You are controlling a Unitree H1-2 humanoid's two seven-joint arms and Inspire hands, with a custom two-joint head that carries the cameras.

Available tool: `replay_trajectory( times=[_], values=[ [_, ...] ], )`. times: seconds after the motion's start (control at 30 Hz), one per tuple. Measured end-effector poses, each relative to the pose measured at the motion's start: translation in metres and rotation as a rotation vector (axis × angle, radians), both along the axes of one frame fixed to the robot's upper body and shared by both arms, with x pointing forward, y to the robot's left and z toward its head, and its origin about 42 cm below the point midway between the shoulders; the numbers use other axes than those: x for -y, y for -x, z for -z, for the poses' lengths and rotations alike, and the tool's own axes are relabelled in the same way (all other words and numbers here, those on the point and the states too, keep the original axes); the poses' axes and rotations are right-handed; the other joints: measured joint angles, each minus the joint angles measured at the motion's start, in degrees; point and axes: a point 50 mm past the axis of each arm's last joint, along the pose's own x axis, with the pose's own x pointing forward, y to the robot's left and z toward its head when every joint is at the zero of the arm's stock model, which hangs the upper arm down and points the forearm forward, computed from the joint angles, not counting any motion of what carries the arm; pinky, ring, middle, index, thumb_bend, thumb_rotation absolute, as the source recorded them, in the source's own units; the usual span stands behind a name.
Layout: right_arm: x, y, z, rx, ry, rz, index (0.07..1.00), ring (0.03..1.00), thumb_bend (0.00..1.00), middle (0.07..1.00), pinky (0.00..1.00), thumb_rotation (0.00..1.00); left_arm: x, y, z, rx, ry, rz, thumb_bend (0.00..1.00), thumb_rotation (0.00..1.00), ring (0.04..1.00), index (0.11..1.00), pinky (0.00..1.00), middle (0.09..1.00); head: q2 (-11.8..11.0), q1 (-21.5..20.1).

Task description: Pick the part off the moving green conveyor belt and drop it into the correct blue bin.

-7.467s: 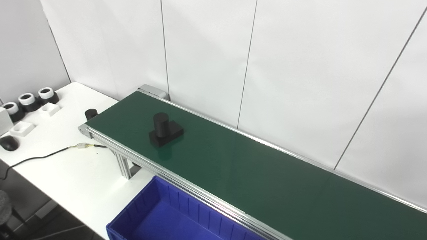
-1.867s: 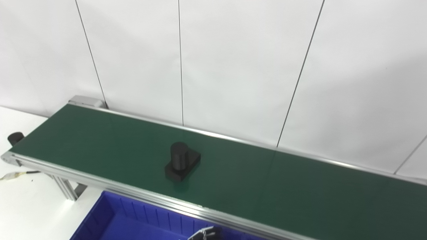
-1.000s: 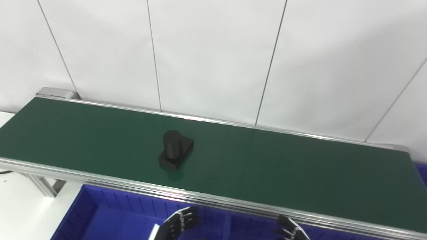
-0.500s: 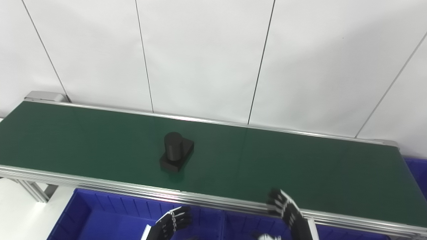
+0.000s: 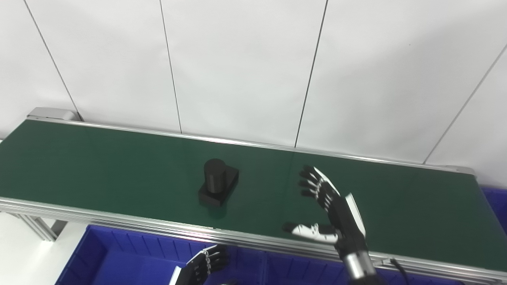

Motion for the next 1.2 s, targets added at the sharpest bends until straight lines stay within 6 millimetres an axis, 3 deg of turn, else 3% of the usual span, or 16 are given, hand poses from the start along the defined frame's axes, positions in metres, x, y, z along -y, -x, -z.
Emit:
replay_trajectory(
  times=[0.2, 0.37, 0.57, 0.67, 0.97, 1.2],
  values=[
    [-0.019, -0.020, -0.018, 0.060, 0.064, -0.045, 0.929, 0.882, 0.83, 0.926, 0.81, 0.21, 0.003, 0.002, 0.005, -0.016, 0.002, 0.001, 0.59, 0.00, 0.712, 0.737, 0.77, 0.721, -0.79, -0.26],
    [-0.037, -0.032, -0.012, 0.034, 0.095, -0.069, 0.944, 0.883, 0.83, 0.935, 0.81, 0.23, 0.003, 0.002, 0.006, -0.014, 0.002, 0.000, 0.57, 0.00, 0.707, 0.739, 0.76, 0.732, -0.88, -0.44],
    [-0.052, -0.059, -0.011, 0.000, 0.144, -0.091, 0.965, 0.907, 0.85, 0.936, 0.87, 0.29, 0.007, 0.002, 0.007, -0.011, 0.012, -0.003, 0.58, 0.00, 0.700, 0.736, 0.76, 0.725, -0.62, -1.14],
    [-0.056, -0.072, -0.012, -0.012, 0.160, -0.094, 0.971, 0.904, 0.85, 0.929, 0.87, 0.27, 0.008, 0.003, 0.007, -0.011, 0.014, -0.007, 0.58, 0.00, 0.702, 0.737, 0.77, 0.725, -0.62, -0.79],
    [-0.061, -0.093, 0.021, -0.126, 0.217, -0.075, 0.981, 0.907, 0.85, 0.930, 0.84, 0.26, 0.009, 0.003, 0.008, -0.008, 0.008, -0.005, 0.58, 0.00, 0.709, 0.736, 0.78, 0.725, -0.79, 0.26],
    [-0.069, -0.112, 0.022, -0.129, 0.266, -0.068, 0.971, 0.869, 0.85, 0.919, 0.74, 0.24, 0.008, 0.002, 0.008, -0.007, 0.008, -0.009, 0.58, 0.00, 0.709, 0.737, 0.77, 0.730, -0.79, 1.05]
  ],
)
